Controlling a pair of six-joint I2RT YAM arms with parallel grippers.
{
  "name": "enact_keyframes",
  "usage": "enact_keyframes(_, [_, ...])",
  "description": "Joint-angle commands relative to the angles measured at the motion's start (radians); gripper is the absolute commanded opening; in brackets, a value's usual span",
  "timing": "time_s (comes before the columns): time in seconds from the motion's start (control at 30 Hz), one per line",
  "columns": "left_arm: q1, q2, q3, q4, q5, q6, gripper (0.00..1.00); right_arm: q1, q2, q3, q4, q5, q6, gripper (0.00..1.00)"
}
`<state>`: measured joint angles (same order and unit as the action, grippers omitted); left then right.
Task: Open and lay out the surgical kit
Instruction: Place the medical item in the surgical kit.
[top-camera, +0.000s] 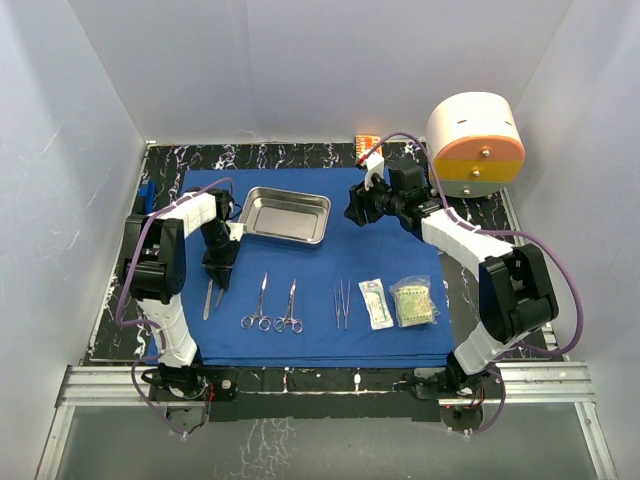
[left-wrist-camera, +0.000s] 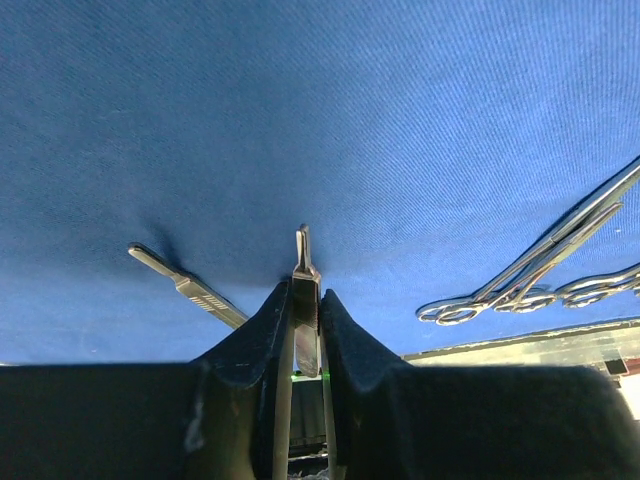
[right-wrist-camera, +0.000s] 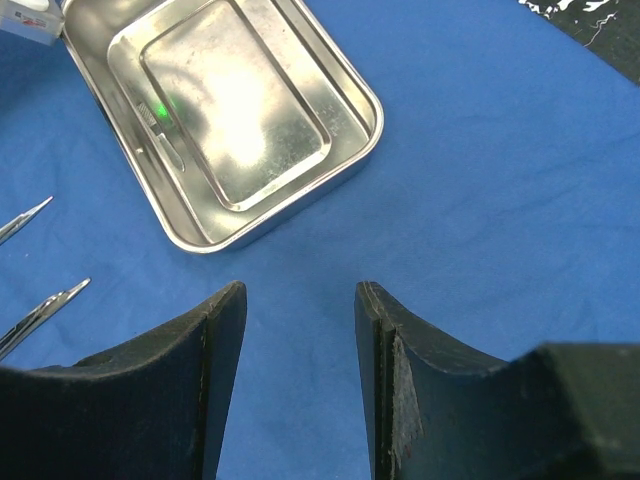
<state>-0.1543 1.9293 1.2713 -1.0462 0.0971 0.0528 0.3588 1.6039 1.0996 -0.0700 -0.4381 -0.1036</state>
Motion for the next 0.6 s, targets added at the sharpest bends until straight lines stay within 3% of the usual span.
enact_keyframes(0.0, [-0.001, 0.002, 0.023, -0.033, 0.009, 0.011, 0.11, -0.005, -0.001, 0.039, 0.058, -0.008, -0.003, 0.45])
enact_keyframes(0.57, [-0.001, -0.069, 0.034, -0.021, 0.026, 0.002, 0.33, -0.006, 0.0, 0.044, 0.052, -0.012, -0.006, 0.45])
